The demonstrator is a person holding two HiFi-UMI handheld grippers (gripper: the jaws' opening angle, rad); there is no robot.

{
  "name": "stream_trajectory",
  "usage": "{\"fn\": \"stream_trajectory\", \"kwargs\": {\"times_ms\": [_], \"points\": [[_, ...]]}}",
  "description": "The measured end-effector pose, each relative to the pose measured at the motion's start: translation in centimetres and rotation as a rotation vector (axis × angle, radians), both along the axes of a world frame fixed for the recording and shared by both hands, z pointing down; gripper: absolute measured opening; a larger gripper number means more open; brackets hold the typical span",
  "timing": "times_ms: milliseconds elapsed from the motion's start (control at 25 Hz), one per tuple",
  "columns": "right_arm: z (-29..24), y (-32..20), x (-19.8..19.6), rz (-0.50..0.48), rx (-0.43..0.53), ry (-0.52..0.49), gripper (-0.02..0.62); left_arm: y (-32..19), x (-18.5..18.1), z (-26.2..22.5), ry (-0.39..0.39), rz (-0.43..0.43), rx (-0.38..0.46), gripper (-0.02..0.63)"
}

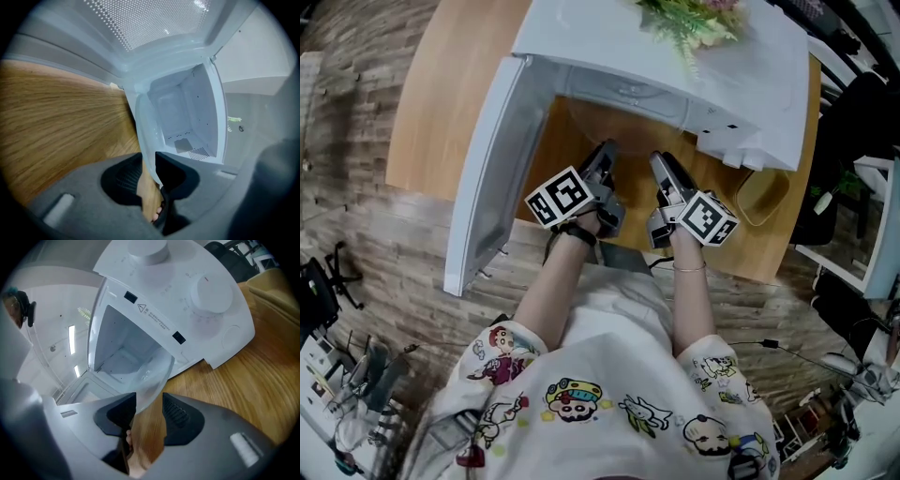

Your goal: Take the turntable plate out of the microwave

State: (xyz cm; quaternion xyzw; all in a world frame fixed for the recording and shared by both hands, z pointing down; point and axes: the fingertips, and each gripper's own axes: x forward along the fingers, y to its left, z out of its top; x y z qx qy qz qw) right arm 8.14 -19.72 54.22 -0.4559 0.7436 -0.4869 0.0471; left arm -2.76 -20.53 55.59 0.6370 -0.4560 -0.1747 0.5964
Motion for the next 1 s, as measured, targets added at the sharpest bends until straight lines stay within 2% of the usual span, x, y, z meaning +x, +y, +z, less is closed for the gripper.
{"fn": "stream_trajectory", "kwargs": {"times_ms": [160, 560, 760, 1000], "points": [[0.5, -1.2, -0.7, 0.006, -0.022, -0.043, 0.173, -0.5, -0.3, -0.1, 0.006, -0.002, 0.01, 0.1], [1.3, -3.9, -1.8, 0.021, -0.045, -0.113, 0.173, -3.4, -1.0, 0.5, -0.021, 0.001, 0.018, 0.103], [1.6, -5.5, -2.5, 0.025, -0.074, -0.185, 0.164, -5.0, -0.8, 0.7, -0.034, 0.024, 0.028, 0.103], [1.8, -6.9, -2.9, 0.045, -0.11, -0.293, 0.09, -5.7, -0.9, 0.7, -0.002, 0.002, 0.027, 0.103]]}}
